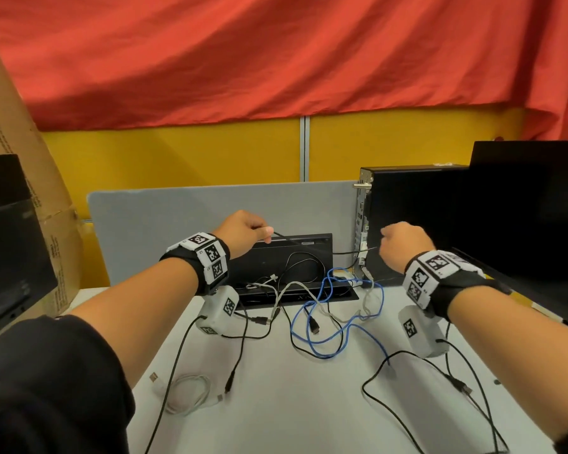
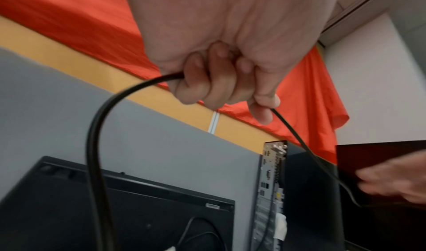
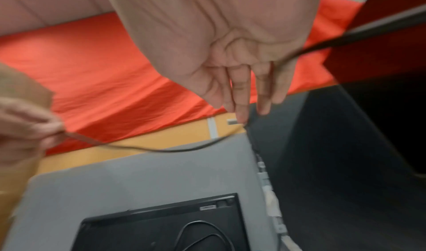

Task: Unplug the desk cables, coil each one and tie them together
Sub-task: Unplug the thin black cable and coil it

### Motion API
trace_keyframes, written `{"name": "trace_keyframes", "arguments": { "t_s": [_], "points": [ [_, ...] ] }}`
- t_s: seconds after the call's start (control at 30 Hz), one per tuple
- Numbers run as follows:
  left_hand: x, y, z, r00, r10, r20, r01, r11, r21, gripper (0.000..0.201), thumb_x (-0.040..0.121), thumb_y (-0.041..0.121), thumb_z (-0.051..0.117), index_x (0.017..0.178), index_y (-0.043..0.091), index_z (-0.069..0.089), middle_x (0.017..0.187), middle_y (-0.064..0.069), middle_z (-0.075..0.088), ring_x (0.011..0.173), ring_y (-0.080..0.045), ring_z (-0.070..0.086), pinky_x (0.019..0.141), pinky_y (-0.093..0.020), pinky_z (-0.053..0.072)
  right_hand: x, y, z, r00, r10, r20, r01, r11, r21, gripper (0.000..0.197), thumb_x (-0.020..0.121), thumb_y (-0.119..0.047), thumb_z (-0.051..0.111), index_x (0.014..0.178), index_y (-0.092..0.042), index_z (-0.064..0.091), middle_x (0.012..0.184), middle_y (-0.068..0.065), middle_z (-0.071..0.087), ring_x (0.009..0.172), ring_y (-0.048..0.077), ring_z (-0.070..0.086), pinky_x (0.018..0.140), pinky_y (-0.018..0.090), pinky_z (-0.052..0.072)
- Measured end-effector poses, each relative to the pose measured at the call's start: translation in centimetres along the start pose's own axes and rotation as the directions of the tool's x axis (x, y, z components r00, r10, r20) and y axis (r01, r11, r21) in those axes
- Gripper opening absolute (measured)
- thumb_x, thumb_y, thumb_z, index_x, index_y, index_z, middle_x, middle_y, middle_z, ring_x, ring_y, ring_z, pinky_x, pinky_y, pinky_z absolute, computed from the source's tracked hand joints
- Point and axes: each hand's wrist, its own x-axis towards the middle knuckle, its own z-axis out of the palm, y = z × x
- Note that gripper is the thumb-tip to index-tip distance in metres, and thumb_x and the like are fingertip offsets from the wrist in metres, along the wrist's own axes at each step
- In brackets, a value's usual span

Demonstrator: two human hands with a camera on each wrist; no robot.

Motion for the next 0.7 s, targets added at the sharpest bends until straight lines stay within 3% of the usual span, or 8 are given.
{"name": "trace_keyframes", "arguments": {
  "t_s": [0.07, 0.13, 0.23, 0.3, 0.37, 0.47, 0.53, 0.7],
  "points": [
    [-0.1, 1.4, 0.9, 0.999, 0.036, 0.033, -0.035, 0.999, -0.022, 0.029, 0.097, 0.029, 0.056, 0.071, 0.021, 0.068, 0.055, 0.0, 0.042, 0.051, -0.012, 0.035, 0.053, -0.024, 0.03, -1.5, -2.5, 0.2, 0.983, -0.181, -0.033, 0.182, 0.983, 0.01, 0.031, 0.094, -0.012, 0.048, 0.123, -0.009, 0.059, 0.118, 0.015, 0.063, 0.106, 0.031, 0.06, 0.087, 0.037, 0.049],
    [-0.1, 2.9, 1.9, 0.996, 0.075, 0.045, -0.073, 0.996, -0.046, 0.028, 0.096, 0.028, 0.057, 0.073, 0.019, 0.069, 0.052, 0.004, 0.04, 0.044, -0.004, 0.033, 0.048, -0.019, 0.029, -3.2, -5.2, 0.5, 0.935, -0.354, -0.03, 0.355, 0.922, 0.157, 0.032, 0.096, -0.014, 0.047, 0.126, -0.008, 0.057, 0.12, 0.015, 0.064, 0.11, 0.03, 0.06, 0.092, 0.038, 0.048],
    [0.0, 4.6, 2.9, 0.991, 0.124, 0.051, -0.117, 0.985, -0.124, 0.027, 0.095, 0.024, 0.059, 0.076, 0.009, 0.07, 0.049, 0.005, 0.038, 0.038, -0.002, 0.032, 0.042, -0.012, 0.025, -4.6, -8.1, 0.7, 0.89, -0.456, 0.004, 0.423, 0.829, 0.366, 0.029, 0.1, -0.027, 0.047, 0.119, -0.015, 0.064, 0.098, 0.008, 0.071, 0.088, 0.02, 0.064, 0.077, 0.033, 0.051],
    [-0.1, 4.9, 3.0, 0.99, 0.124, 0.069, -0.113, 0.983, -0.146, 0.027, 0.094, 0.025, 0.06, 0.08, 0.006, 0.072, 0.055, 0.001, 0.044, 0.046, -0.004, 0.035, 0.047, -0.015, 0.028, -4.5, -8.5, 0.6, 0.897, -0.441, -0.032, 0.415, 0.815, 0.404, 0.027, 0.099, -0.031, 0.049, 0.104, -0.017, 0.072, 0.071, -0.002, 0.064, 0.064, 0.011, 0.054, 0.057, 0.024, 0.043],
    [-0.3, 4.6, 2.8, 0.987, 0.118, 0.108, -0.101, 0.983, -0.151, 0.029, 0.095, 0.03, 0.059, 0.074, 0.015, 0.072, 0.058, 0.0, 0.046, 0.05, -0.009, 0.035, 0.047, -0.016, 0.029, -4.2, -8.2, 0.4, 0.904, -0.426, -0.043, 0.41, 0.831, 0.376, 0.026, 0.096, -0.033, 0.055, 0.092, -0.018, 0.076, 0.06, -0.006, 0.057, 0.055, 0.008, 0.049, 0.052, 0.021, 0.037],
    [-0.6, 3.8, 2.5, 0.986, 0.097, 0.137, -0.072, 0.981, -0.178, 0.032, 0.096, 0.033, 0.056, 0.071, 0.021, 0.07, 0.057, 0.003, 0.045, 0.052, -0.013, 0.036, 0.048, -0.018, 0.029, -3.5, -7.1, 0.2, 0.912, -0.404, -0.074, 0.405, 0.853, 0.33, 0.021, 0.095, -0.028, 0.058, 0.095, -0.017, 0.076, 0.079, 0.002, 0.07, 0.073, 0.014, 0.062, 0.068, 0.026, 0.049],
    [-0.8, 3.0, 2.2, 0.991, 0.048, 0.129, -0.027, 0.986, -0.167, 0.032, 0.096, 0.035, 0.055, 0.071, 0.022, 0.07, 0.057, 0.005, 0.045, 0.053, -0.012, 0.037, 0.049, -0.018, 0.032, -2.7, -5.8, 0.0, 0.932, -0.345, -0.112, 0.362, 0.869, 0.338, 0.019, 0.095, -0.026, 0.059, 0.098, -0.016, 0.075, 0.086, 0.002, 0.072, 0.08, 0.014, 0.064, 0.072, 0.026, 0.047],
    [-1.4, 1.2, 1.3, 0.986, -0.03, 0.164, 0.048, 0.993, -0.104, 0.033, 0.097, 0.036, 0.054, 0.071, 0.022, 0.07, 0.056, 0.007, 0.046, 0.05, -0.007, 0.039, 0.052, -0.018, 0.035, -1.3, -2.8, -0.2, 0.953, -0.252, -0.17, 0.291, 0.915, 0.278, 0.018, 0.094, -0.027, 0.058, 0.091, -0.021, 0.074, 0.078, -0.002, 0.069, 0.072, 0.013, 0.064, 0.07, 0.032, 0.056]
  ]
}}
